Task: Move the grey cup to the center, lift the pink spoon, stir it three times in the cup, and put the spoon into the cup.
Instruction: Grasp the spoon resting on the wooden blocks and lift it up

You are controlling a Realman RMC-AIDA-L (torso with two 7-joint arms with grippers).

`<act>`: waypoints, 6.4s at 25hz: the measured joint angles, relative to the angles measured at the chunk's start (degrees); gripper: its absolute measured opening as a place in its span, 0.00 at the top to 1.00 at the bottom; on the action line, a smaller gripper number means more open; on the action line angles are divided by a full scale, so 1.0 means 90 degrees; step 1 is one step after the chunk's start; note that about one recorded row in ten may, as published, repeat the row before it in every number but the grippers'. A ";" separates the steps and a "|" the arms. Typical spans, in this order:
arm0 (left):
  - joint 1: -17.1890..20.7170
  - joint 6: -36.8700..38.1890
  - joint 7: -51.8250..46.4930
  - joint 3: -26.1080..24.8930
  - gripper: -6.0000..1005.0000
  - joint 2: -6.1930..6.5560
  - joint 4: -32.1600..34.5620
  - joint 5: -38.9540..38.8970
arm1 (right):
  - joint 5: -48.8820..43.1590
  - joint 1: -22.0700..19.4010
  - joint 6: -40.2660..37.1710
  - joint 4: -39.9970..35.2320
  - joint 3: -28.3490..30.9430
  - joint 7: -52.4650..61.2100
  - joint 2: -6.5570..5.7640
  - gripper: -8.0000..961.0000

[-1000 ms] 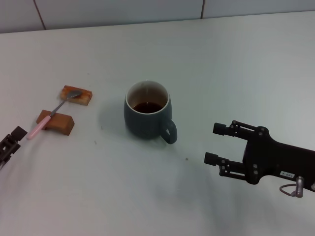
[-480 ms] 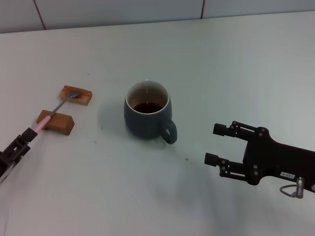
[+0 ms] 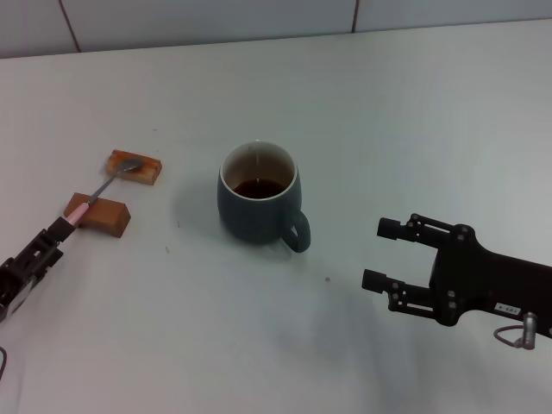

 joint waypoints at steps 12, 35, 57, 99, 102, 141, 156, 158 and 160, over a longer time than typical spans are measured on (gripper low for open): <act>-0.0125 -0.0114 -0.0036 -0.0036 0.14 -0.0001 -0.0074 -0.0034 | -0.0069 -0.0010 0.0005 -0.0078 0.0000 0.0000 0.0001 0.22; -0.0335 -0.0333 -0.0106 -0.0058 0.14 -0.0010 -0.0208 -0.0061 | -0.0069 0.0035 0.0018 -0.0151 0.0000 -0.0003 -0.0007 0.22; -0.0394 -0.0558 -0.0106 -0.0239 0.14 -0.0010 -0.0367 -0.0060 | -0.0073 0.0050 0.0029 -0.0151 -0.0002 -0.0003 0.0003 0.22; -0.0434 -0.0718 -0.0080 -0.0266 0.63 -0.0011 -0.0386 -0.0030 | -0.0088 0.0070 0.0052 -0.0151 -0.0248 0.0066 0.0003 0.22; -0.0406 -0.0733 -0.0098 -0.0271 0.67 -0.0013 -0.0458 -0.0030 | -0.0088 0.0073 0.0052 -0.0151 -0.0258 0.0066 0.0003 0.22; -0.0413 -0.0737 -0.0038 -0.0302 0.77 -0.0029 -0.0660 -0.0057 | -0.0087 0.0053 0.0056 -0.0232 -0.0332 0.0066 -0.0007 0.22; -0.0510 -0.0789 -0.0022 -0.0236 0.87 -0.0010 -0.0679 -0.0005 | -0.0087 0.0086 0.0074 -0.0317 -0.0332 0.0066 -0.0007 0.22; -0.0568 -0.0617 -0.0016 -0.0204 0.87 -0.0005 -0.0561 0.0054 | -0.0087 0.0096 0.0080 -0.0317 -0.0332 0.0065 -0.0007 0.22; -0.0710 -0.0263 -0.0003 -0.0097 0.87 0.0001 -0.0256 0.0163 | -0.0087 0.0119 0.0121 -0.0317 -0.0332 0.0066 -0.0007 0.22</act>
